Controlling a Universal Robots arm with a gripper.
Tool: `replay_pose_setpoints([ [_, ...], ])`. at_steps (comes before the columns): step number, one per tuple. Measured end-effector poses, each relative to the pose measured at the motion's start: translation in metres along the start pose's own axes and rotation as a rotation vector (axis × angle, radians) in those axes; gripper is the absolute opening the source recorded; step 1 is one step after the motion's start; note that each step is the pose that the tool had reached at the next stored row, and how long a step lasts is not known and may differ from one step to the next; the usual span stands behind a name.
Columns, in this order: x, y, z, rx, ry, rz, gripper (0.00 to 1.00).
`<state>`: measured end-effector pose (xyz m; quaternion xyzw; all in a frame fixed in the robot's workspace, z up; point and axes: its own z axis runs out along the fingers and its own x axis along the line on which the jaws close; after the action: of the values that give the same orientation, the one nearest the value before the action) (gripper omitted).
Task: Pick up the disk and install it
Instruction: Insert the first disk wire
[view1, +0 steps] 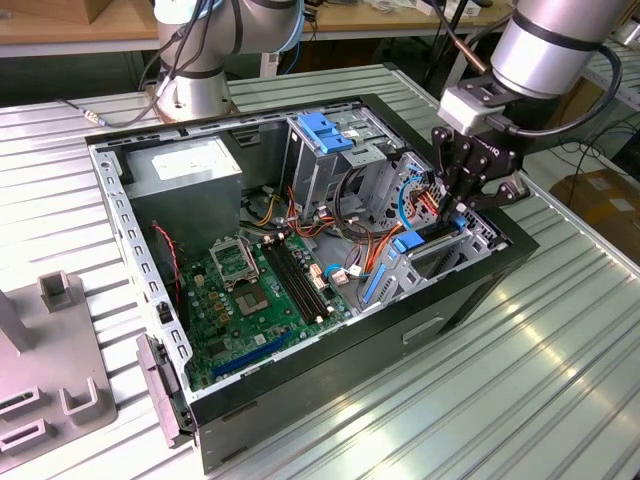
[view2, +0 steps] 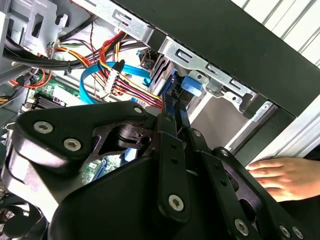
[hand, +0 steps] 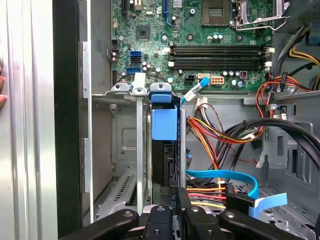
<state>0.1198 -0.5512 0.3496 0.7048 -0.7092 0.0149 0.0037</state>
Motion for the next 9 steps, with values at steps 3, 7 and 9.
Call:
replay_pose_setpoints([
  [3,0.0003,0.0,0.0011,0.0,0.0,0.0,0.16],
  [7,0.0007,0.0,0.0021,0.0,0.0,0.0,0.16],
  [9,0.0008,0.0,0.0027,0.0,0.0001,0.0,0.16],
])
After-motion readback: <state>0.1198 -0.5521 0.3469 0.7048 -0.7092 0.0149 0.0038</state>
